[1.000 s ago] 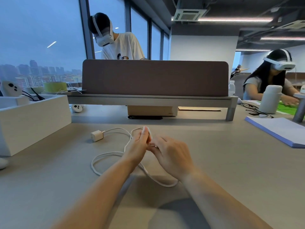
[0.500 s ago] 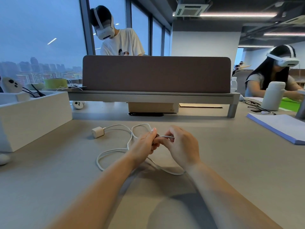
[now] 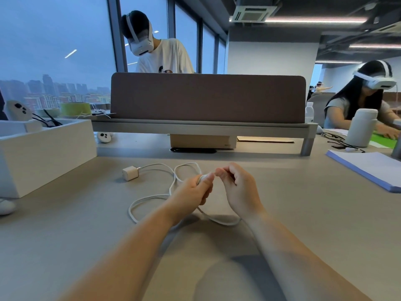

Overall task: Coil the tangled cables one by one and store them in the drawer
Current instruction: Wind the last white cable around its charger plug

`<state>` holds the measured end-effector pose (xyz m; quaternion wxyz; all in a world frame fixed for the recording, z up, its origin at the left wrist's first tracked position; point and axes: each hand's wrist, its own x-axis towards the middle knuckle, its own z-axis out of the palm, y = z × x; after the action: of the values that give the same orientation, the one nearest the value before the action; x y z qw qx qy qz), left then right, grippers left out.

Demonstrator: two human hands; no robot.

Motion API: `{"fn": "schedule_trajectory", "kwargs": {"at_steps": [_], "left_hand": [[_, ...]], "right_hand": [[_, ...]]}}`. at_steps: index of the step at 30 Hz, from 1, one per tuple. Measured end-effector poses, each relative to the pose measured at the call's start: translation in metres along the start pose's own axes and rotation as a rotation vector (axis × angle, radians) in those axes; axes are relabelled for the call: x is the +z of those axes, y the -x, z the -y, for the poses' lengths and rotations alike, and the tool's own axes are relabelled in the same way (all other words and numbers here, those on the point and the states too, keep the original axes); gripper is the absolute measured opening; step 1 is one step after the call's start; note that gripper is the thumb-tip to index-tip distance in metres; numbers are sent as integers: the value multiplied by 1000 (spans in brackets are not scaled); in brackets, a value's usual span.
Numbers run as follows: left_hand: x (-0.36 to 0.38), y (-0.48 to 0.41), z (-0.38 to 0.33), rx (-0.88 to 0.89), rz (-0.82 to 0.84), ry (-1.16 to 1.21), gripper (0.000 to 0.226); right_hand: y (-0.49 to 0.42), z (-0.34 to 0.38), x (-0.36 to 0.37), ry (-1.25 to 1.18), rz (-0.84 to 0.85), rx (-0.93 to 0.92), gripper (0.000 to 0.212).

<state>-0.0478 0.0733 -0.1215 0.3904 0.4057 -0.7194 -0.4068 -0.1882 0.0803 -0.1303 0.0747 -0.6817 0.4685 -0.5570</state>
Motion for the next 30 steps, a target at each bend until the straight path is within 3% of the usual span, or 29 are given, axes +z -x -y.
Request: {"fn": "schedule_trajectory", "kwargs": {"at_steps": [6, 12, 24, 30], "left_hand": [[-7, -3, 0, -82, -291, 359, 38], [-4, -5, -1, 32, -423, 501, 40], [1, -5, -5, 185, -404, 403, 51], [-9, -3, -9, 139, -388, 654, 43]], "right_hand": [[4, 2, 8, -10, 59, 78, 22], [10, 9, 20, 40, 222, 48, 22], [10, 10, 20, 140, 266, 83, 23], [8, 10, 19, 40, 267, 181, 30]]}}
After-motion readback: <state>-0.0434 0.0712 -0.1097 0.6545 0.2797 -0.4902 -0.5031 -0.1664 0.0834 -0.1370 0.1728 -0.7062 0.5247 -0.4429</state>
